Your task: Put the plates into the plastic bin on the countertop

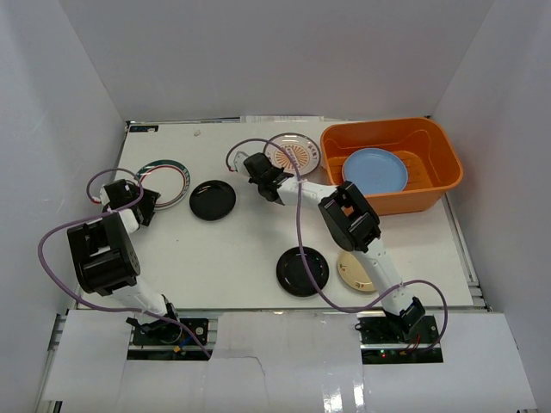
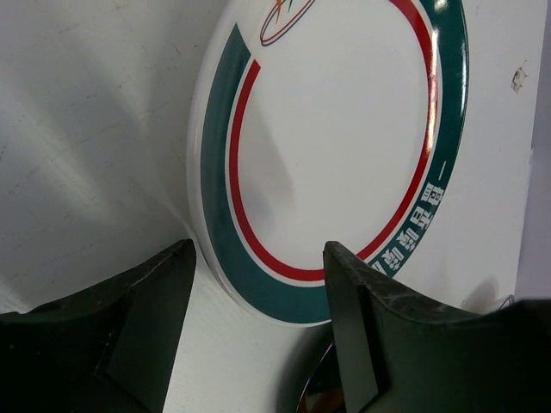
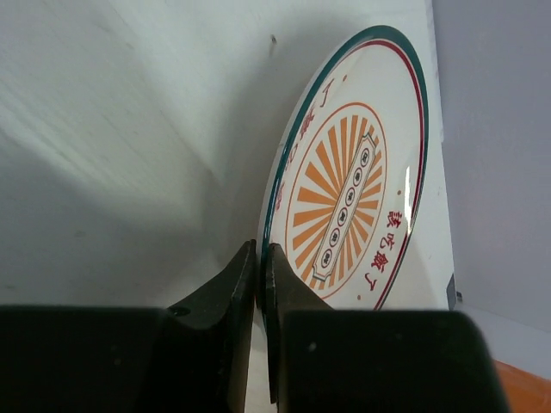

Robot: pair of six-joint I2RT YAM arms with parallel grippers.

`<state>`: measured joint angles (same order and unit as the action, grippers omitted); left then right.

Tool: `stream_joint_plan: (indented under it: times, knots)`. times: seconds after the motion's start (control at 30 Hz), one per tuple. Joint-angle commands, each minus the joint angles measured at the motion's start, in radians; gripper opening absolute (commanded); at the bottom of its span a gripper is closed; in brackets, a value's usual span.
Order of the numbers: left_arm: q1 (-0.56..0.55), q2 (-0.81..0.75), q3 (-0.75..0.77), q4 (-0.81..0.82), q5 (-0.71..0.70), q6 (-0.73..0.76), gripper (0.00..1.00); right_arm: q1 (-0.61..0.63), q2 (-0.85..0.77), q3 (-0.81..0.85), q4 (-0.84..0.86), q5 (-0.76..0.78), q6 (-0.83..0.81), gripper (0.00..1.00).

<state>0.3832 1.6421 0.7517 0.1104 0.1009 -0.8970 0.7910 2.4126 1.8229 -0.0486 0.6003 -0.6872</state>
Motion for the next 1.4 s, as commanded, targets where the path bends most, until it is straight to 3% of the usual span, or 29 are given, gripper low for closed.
stream_joint_plan:
  times: [0.0,0.33,0.5,0.63,0.77,0.97,1.23,1.33,1.37]
  knots:
    - [0.005,0.03,0.0,-0.048,-0.024,0.021,0.71,0.072,-0.053,-0.02,0.155,-0.023,-0.017,0.08]
    - [0.016,0.059,0.0,-0.029,-0.017,0.027,0.64,0.198,-0.433,-0.108,0.335,0.012,-0.032,0.08]
    - [0.02,0.085,0.001,-0.02,-0.004,0.03,0.58,0.2,-0.627,-0.203,0.346,0.123,-0.104,0.08]
    - [0.023,0.091,-0.002,-0.015,0.005,0.03,0.54,0.14,-0.751,-0.382,0.351,0.257,-0.114,0.08]
    - [0.023,0.099,-0.008,-0.011,0.005,0.032,0.48,-0.033,-0.897,-0.548,0.266,0.259,0.027,0.08]
    - [0.023,0.111,-0.005,-0.011,0.005,0.036,0.39,-0.24,-0.902,-0.638,0.135,0.159,0.224,0.08]
    - [0.022,0.107,-0.006,-0.009,-0.001,0.046,0.34,-0.302,-0.787,-0.669,0.067,0.089,0.336,0.08]
    - [0.023,0.107,-0.006,-0.005,0.002,0.049,0.31,-0.311,-0.774,-0.671,0.05,0.064,0.383,0.14]
    - [0.022,0.108,-0.006,-0.003,0.002,0.049,0.3,-0.312,-0.771,-0.669,0.02,0.053,0.408,0.2]
